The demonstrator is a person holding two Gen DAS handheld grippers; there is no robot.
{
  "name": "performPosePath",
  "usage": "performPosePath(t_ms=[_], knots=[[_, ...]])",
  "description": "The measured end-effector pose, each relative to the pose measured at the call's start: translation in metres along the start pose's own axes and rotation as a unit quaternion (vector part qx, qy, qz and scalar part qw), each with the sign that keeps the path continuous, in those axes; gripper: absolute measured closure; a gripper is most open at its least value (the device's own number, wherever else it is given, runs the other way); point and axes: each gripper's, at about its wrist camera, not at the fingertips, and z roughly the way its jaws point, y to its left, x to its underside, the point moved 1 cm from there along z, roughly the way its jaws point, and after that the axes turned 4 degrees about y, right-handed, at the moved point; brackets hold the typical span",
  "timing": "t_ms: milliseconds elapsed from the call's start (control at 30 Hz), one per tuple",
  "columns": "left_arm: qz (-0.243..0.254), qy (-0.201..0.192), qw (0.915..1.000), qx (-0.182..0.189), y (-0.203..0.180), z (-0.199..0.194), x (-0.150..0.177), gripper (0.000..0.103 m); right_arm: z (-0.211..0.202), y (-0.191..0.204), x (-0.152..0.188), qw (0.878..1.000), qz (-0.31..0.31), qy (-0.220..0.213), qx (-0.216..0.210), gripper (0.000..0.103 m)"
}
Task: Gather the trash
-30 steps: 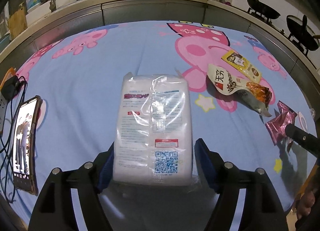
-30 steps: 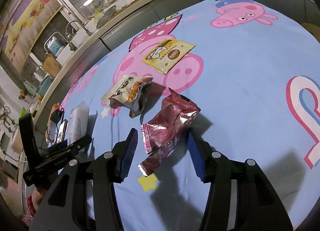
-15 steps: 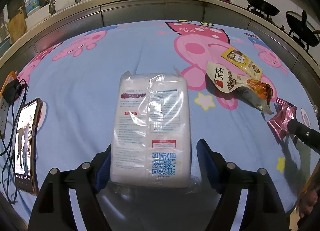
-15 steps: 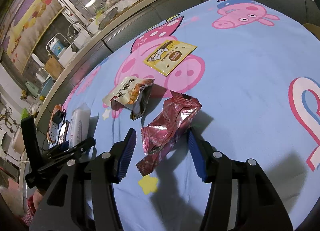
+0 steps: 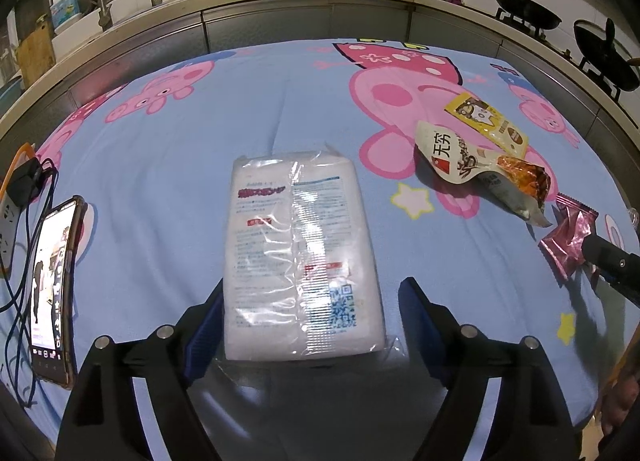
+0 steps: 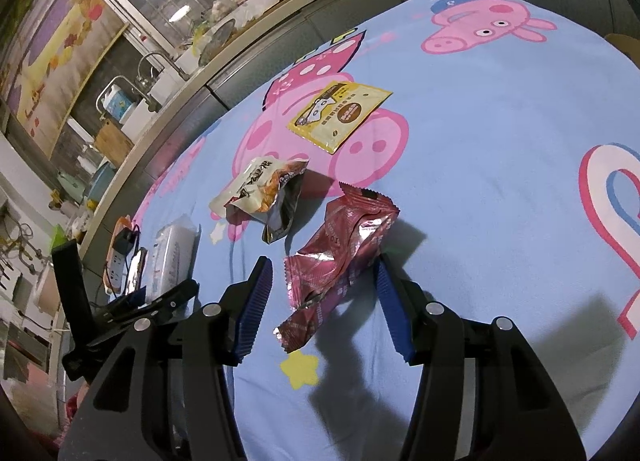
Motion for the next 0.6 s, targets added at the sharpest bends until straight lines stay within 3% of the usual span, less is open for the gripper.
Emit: performPosePath(t_ms=[600], knots=[[-0.001, 0.000, 1.0000, 0.000, -0.001, 0.000, 0.001, 0.019, -0.001, -0.012, -0.002, 0.999, 0.037, 0.005, -0.036, 0.050]])
